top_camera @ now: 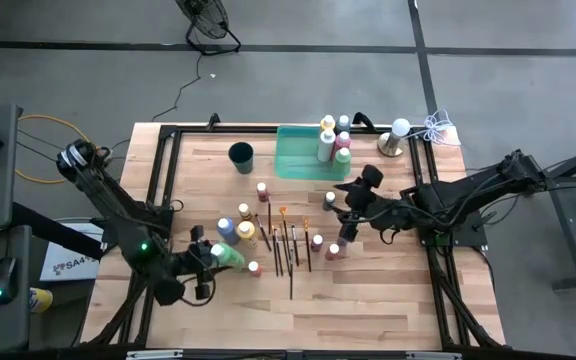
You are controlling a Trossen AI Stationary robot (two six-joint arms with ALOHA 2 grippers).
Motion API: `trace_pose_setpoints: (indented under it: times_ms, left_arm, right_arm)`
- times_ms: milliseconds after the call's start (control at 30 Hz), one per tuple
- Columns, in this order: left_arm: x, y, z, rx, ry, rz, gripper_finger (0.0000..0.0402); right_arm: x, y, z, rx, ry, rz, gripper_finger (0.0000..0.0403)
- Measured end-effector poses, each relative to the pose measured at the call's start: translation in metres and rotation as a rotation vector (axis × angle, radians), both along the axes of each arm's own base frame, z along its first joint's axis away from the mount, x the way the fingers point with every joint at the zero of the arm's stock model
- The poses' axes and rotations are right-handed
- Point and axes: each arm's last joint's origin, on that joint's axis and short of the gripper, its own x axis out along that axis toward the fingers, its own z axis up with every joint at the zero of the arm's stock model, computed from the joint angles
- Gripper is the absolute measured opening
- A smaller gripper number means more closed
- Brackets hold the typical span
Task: Pick & Place Paint Supplies
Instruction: Put the large green paint bottle into the green bin
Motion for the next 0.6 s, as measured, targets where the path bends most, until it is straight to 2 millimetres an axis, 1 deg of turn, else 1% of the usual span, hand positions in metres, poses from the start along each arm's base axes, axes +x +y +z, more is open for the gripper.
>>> trace_pose_setpoints:
  times_ms: [100, 233, 300, 467, 600]
  left_arm:
    - [0.008, 0.010, 0.011, 0.021, -0.020, -0.031, 0.0160]
    - [0.025, 0.025, 0.023, 0.066, -0.051, -0.077, 0.0160]
    - [0.034, 0.034, 0.033, 0.091, -0.049, -0.088, 0.0159]
    - [0.056, 0.052, 0.060, 0.159, -0.064, -0.106, 0.0159]
    - [0.068, 0.068, 0.075, 0.196, -0.071, -0.111, 0.0159]
  right_arm:
    - [0.004, 0.002, 0.005, -0.001, -0.041, 0.064, 0.0235]
    - [0.008, 0.004, 0.011, -0.005, -0.085, 0.139, 0.0235]
    - [0.009, 0.004, 0.014, -0.007, -0.106, 0.165, 0.0235]
    - [0.014, -0.001, 0.020, -0.026, -0.148, 0.223, 0.0235]
    - [0.015, -0.008, 0.035, -0.038, -0.159, 0.226, 0.0235]
